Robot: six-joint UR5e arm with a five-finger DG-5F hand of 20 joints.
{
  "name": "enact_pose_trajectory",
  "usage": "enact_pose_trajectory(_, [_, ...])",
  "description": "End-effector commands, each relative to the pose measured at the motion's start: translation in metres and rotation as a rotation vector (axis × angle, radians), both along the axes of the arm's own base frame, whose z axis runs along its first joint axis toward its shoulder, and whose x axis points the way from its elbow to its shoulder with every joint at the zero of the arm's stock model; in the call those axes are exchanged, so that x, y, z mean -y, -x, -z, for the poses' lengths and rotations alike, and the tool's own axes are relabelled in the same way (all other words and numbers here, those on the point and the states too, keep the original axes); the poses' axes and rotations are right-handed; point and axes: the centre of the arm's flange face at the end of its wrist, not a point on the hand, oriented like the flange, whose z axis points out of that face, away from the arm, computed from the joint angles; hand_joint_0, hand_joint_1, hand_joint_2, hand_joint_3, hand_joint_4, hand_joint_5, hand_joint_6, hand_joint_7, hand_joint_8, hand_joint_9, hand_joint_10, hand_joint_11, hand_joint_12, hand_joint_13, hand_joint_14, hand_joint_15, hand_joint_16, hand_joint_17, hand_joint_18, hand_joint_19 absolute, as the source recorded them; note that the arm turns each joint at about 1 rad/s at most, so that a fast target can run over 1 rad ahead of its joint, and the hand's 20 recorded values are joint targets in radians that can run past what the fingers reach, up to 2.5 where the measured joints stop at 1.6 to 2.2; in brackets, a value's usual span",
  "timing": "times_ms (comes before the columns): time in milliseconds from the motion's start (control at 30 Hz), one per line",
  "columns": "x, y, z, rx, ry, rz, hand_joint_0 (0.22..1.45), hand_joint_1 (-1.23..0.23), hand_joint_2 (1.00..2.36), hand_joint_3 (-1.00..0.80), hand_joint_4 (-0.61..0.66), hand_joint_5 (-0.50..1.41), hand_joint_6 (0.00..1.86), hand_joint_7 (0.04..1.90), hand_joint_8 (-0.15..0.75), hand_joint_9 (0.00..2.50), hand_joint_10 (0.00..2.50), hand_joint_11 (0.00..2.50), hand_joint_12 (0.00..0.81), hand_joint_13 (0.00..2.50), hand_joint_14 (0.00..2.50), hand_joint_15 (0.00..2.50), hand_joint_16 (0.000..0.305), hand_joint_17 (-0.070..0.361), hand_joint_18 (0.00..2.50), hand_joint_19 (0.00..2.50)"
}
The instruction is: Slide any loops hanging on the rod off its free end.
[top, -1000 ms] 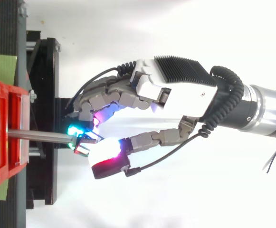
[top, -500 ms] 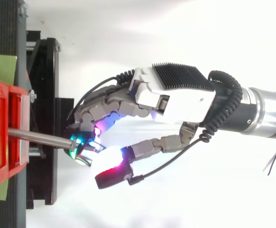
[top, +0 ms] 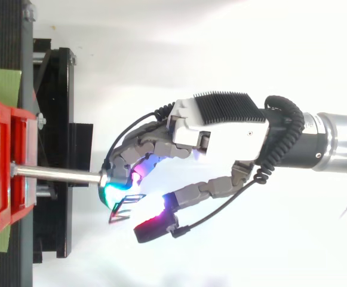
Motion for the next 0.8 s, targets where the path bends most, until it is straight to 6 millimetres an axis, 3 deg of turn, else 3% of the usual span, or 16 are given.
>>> enact_pose_trajectory(0, [0.002,0.004,-0.008,-0.026,0.005,-0.008,0.6,-0.7,1.02,-0.15,0.03,-0.2,0.89,1.01,0.311,0.87,0.01,0.31,0.314,0.68,0.0,0.01,0.041,0.093,0.67,0.14])
enact_pose_trajectory(500, [0.009,0.022,-0.02,-0.163,-0.072,-0.005,0.61,-0.72,1.02,-0.19,0.04,-0.2,0.89,1.0,0.311,0.87,0.01,0.32,0.316,0.68,0.0,0.02,0.042,0.094,0.67,0.14])
enact_pose_trajectory(767, [0.009,0.039,-0.054,-0.237,-0.164,0.045,0.63,-0.77,1.02,-0.26,0.05,-0.2,0.89,1.01,0.304,0.85,0.01,0.32,0.316,0.68,0.0,0.01,0.042,0.093,0.68,0.14])
